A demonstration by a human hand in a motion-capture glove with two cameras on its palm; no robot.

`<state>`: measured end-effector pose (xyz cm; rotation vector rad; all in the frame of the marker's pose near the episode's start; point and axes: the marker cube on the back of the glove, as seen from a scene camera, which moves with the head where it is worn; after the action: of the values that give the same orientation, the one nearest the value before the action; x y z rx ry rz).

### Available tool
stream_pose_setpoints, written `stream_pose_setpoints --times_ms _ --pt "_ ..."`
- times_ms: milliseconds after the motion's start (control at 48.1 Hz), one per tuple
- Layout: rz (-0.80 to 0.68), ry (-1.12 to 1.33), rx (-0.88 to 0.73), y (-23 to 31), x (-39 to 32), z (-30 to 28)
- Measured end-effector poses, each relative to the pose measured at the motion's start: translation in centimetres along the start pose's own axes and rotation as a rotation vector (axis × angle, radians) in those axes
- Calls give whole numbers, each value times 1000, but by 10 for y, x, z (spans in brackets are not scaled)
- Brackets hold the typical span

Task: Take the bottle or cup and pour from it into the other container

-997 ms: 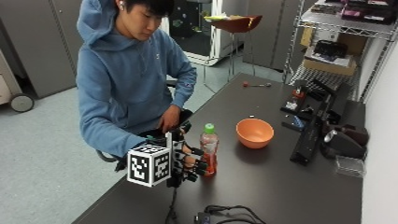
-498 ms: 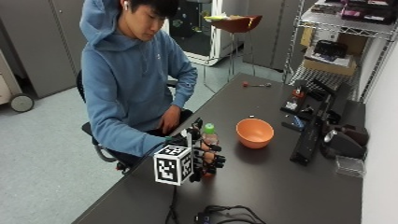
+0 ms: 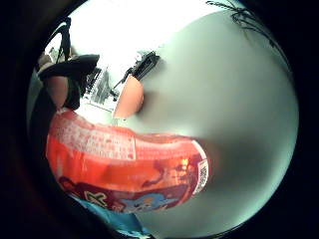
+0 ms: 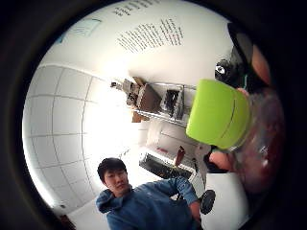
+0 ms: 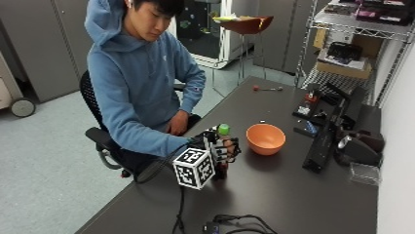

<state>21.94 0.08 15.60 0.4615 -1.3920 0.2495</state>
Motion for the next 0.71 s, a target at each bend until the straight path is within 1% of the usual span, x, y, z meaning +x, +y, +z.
stream_pose_setpoints --times_ms 291,498,706 --pt "-15 63 -46 -6 -21 24" --pt "-25 138 -41 -19 -44 30" --pt "8 260 -74 -40 -61 40"
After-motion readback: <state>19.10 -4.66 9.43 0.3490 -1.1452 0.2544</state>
